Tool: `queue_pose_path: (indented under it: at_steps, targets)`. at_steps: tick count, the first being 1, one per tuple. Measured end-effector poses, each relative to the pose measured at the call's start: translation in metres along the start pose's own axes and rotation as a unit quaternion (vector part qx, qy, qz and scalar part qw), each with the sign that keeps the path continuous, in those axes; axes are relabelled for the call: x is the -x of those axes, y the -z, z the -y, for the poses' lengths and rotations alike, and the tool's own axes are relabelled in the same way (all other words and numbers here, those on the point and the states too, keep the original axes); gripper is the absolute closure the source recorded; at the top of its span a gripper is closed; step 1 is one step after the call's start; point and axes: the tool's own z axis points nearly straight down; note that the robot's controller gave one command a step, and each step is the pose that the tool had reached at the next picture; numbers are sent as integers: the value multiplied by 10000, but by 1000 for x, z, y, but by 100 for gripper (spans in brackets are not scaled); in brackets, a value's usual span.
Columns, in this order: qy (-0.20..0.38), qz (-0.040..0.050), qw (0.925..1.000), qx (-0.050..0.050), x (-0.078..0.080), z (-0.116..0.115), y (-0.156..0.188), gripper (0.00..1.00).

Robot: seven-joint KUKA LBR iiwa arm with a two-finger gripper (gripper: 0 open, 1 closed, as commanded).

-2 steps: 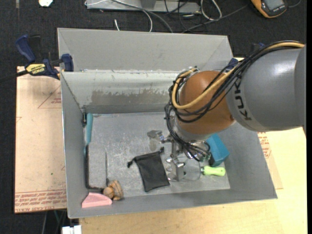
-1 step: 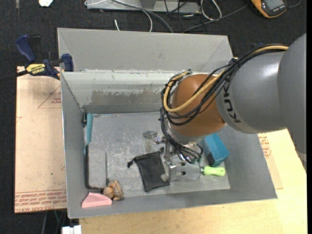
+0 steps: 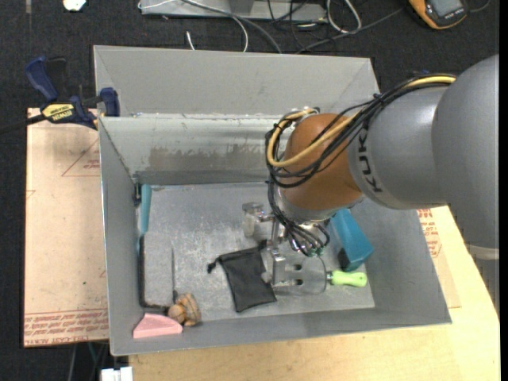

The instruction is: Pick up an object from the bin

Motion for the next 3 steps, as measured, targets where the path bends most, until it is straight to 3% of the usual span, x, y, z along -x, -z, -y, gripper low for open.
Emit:
queue_pose_path:
  at_steps: [1, 2, 3]
  targets:
    - [-53, 41, 10000, 19, -23, -18, -1, 100]
    - [-57, 41, 10000, 19, -23, -18, -1, 100]
    - [-45, 20, 10000, 19, -22, -21, 58, 100]
